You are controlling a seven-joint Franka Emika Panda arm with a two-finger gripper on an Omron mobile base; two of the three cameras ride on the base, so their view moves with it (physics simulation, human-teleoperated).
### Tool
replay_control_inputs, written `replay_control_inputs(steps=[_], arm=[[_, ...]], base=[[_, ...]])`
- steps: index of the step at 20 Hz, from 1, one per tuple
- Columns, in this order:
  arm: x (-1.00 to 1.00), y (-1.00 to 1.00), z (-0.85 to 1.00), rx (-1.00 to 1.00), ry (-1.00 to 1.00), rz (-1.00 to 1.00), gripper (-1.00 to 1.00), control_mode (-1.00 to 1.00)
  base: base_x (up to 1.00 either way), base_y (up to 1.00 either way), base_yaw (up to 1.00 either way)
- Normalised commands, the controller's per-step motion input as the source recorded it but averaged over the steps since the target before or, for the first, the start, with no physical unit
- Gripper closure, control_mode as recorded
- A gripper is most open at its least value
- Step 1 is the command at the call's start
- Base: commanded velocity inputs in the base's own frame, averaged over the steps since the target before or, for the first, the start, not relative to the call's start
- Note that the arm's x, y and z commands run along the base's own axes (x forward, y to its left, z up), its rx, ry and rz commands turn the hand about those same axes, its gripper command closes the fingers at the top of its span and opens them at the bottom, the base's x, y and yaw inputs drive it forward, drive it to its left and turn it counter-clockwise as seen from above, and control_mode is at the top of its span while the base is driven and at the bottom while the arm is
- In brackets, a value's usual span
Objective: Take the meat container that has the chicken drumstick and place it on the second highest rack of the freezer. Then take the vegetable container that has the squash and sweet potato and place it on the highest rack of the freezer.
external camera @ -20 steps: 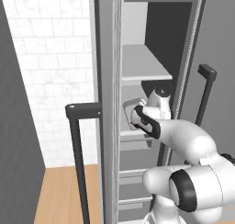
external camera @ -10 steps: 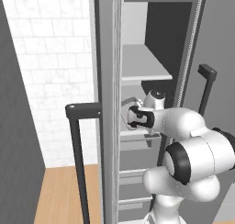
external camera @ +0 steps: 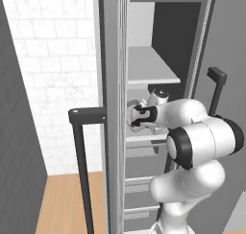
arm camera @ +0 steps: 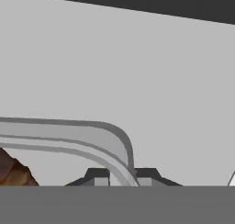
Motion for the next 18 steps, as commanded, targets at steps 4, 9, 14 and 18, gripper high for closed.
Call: replay_control_inputs(steps=[4, 9, 14, 18], arm=[[0.11, 0.0, -0.34, 0.0, -0.01, -0.02, 1.0, -1.0], [0.0, 0.0, -0.5, 0.0, 0.0, -0.01, 1.0, -1.0], [0.05, 0.0, -0.24, 0.0, -0.04, 0.0, 1.0, -1.0], [0.0, 0.0, 0.0, 0.0, 0.0, 0.0, 1.0, -1.0]], base=[[0.0, 0.0, 0.0], [0.0, 0.0, 0.0], [0.0, 0.0, 0.0], [0.0, 0.0, 0.0]])
